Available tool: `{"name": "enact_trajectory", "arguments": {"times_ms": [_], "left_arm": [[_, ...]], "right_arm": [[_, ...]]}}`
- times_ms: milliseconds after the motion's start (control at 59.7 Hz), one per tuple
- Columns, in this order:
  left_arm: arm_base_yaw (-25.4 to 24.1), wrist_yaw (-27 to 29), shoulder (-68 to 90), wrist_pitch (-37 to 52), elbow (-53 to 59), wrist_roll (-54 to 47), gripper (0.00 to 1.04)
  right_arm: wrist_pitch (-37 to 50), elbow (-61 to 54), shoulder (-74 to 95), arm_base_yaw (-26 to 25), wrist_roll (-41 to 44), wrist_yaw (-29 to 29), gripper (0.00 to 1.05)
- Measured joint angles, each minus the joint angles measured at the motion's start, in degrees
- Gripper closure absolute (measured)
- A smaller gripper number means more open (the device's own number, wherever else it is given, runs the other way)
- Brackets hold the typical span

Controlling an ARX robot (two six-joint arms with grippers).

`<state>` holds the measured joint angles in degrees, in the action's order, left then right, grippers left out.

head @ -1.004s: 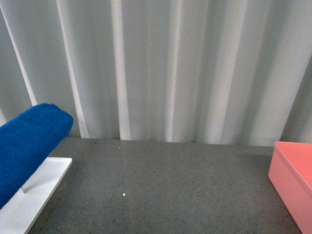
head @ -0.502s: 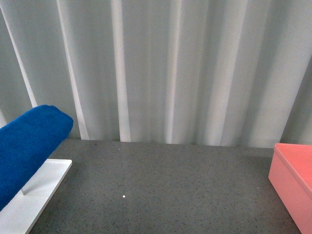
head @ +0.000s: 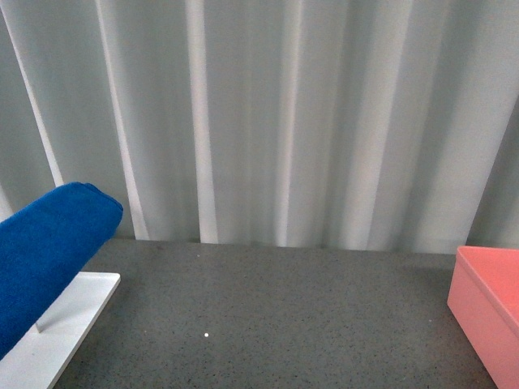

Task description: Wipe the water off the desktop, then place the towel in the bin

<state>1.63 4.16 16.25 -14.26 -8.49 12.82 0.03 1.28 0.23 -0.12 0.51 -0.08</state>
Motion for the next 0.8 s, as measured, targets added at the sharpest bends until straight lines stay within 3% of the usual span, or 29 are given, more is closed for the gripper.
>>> {"name": "enact_trajectory", "arguments": {"times_ms": [184, 318, 569, 804], "left_arm": [[-1.8, -6.2, 24.3, 17.5, -11.6, -2.6, 0.07], [-2.2, -7.1, 43.5, 26.2, -22.1, -9.1, 0.07], [-3.8, -3.6, 68.5, 27.8, -37.3, -19.5, 0.07], [-5.5, 0.0, 80.1, 28.7, -45.1, -25.5, 0.07]], "right_arm": [[0.0, 0.0, 0.0, 0.0, 0.0, 0.0, 0.07], [0.0, 0.0, 0.0, 0.0, 0.0, 0.0, 0.07], [0.0, 0.0, 0.0, 0.0, 0.0, 0.0, 0.07], [0.0, 0.0, 0.0, 0.0, 0.0, 0.0, 0.07]]}}
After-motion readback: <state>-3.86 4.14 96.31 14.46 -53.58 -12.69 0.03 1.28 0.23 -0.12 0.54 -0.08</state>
